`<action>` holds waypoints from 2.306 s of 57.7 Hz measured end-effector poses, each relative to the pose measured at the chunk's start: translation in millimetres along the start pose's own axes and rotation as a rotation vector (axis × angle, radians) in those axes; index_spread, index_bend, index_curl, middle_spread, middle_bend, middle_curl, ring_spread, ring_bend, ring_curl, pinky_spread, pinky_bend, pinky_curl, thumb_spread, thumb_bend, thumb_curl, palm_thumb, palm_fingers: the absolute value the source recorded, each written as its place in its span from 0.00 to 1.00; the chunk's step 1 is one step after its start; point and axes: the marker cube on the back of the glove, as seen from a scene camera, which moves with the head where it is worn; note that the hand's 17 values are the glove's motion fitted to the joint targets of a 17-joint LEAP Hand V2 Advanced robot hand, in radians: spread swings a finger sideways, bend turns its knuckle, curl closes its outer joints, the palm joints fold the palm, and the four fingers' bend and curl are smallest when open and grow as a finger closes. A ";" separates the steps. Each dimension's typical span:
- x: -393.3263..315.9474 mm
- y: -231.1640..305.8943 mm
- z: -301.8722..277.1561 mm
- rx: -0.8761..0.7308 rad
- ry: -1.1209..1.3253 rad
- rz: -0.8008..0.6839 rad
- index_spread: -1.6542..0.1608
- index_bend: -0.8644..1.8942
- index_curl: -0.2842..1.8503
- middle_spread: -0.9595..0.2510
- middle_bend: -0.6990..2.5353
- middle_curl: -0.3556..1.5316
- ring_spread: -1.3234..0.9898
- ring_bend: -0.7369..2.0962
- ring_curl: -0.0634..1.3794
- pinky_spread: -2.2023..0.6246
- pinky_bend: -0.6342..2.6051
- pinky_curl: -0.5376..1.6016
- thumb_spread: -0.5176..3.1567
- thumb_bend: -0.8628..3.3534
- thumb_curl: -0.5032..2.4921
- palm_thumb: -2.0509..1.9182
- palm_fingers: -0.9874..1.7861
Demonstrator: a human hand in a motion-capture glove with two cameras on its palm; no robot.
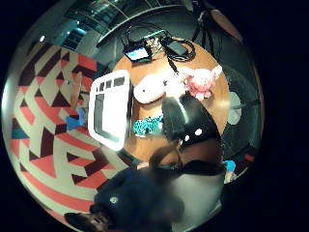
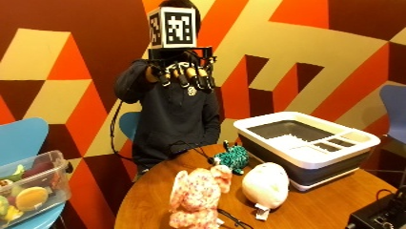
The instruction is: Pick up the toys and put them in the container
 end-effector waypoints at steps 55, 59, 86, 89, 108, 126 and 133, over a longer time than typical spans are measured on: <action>21.1 -110.1 121.4 -0.150 -0.049 -0.016 0.75 0.36 0.24 0.73 0.25 0.30 0.57 0.32 0.15 0.80 0.43 0.41 0.48 0.20 0.24 0.52 0.27; 28.4 -116.9 153.6 -0.175 -0.044 -0.044 0.75 0.37 0.24 0.72 0.25 0.30 0.57 0.32 0.15 0.80 0.42 0.41 0.48 0.20 0.25 0.52 0.28; 40.5 -102.5 238.3 -0.180 0.031 -0.003 0.74 0.38 0.28 0.69 0.29 0.31 0.53 0.51 0.24 0.76 0.47 0.42 0.49 0.25 0.29 0.64 0.58; 39.8 -103.6 237.3 -0.149 0.061 -0.017 0.74 0.38 0.29 0.69 0.29 0.32 0.52 0.51 0.25 0.74 0.47 0.42 0.49 0.25 0.29 0.65 0.58; 36.4 -92.7 214.6 -0.045 0.114 -0.037 0.77 0.37 0.29 0.65 0.36 0.39 0.44 0.61 0.33 0.64 0.48 0.43 0.38 0.24 0.36 0.70 0.74; 17.9 -63.6 99.8 0.024 0.137 -0.048 0.78 0.39 0.33 0.66 0.40 0.45 0.43 0.62 0.36 0.63 0.48 0.45 0.29 0.23 0.41 0.72 0.76; -20.3 -44.7 42.1 0.087 0.123 -0.114 0.78 0.39 0.36 0.66 0.40 0.47 0.43 0.63 0.38 0.63 0.49 0.45 0.27 0.23 0.42 0.72 0.76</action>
